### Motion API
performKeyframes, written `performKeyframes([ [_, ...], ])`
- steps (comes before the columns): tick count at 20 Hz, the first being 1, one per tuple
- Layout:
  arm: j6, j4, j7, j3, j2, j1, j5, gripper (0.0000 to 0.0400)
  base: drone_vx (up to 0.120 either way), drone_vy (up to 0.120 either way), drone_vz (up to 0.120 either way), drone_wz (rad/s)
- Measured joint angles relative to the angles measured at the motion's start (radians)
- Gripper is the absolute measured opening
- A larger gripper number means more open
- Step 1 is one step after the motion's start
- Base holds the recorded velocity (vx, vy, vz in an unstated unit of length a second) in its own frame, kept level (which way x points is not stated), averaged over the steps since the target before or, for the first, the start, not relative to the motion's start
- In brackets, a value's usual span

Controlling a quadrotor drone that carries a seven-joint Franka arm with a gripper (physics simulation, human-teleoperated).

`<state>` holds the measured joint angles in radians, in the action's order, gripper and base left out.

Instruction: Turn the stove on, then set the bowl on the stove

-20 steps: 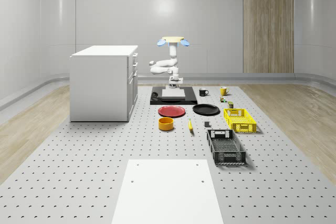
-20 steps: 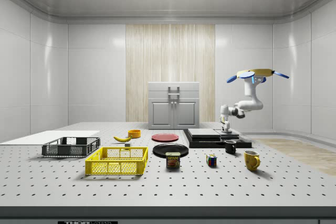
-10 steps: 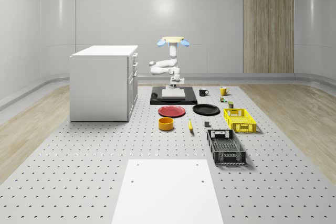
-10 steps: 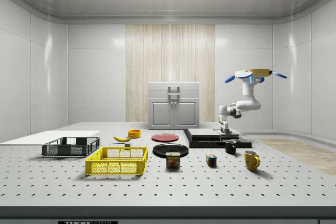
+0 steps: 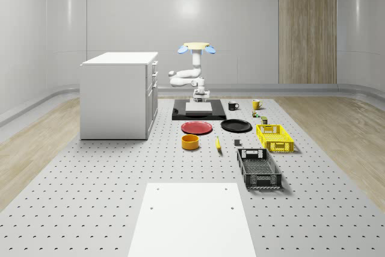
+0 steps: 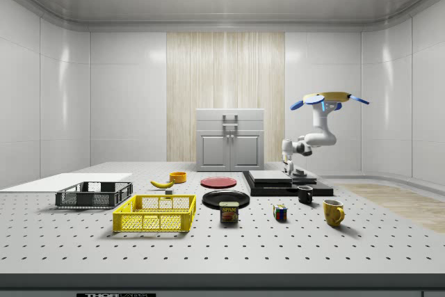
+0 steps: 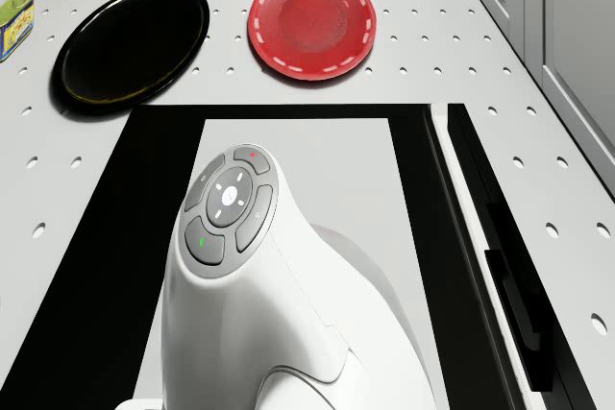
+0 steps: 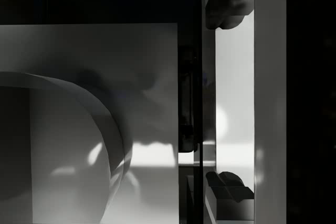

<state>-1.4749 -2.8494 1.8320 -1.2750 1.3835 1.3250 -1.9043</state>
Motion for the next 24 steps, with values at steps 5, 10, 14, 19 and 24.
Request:
performKeyframes([
  [5,-0.014,-0.004,-0.033,0.0,0.017,-0.036,0.005,0.04,0.12,0.0,0.0,0.0],
  [10,-0.034,-0.009,-0.096,-0.001,0.039,-0.104,0.013,0.04,0.12,0.0,0.0,0.0],
  [14,-0.046,-0.01,-0.129,-0.003,0.052,-0.138,0.018,0.04,0.12,0.0,0.0,0.0],
  [19,-0.055,-0.01,-0.146,-0.005,0.062,-0.154,0.022,0.04,0.12,0.0,0.0,0.0],
  [24,-0.063,-0.01,-0.151,-0.006,0.07,-0.159,0.026,0.04,0.12,0.0,0.0,0.0],
])
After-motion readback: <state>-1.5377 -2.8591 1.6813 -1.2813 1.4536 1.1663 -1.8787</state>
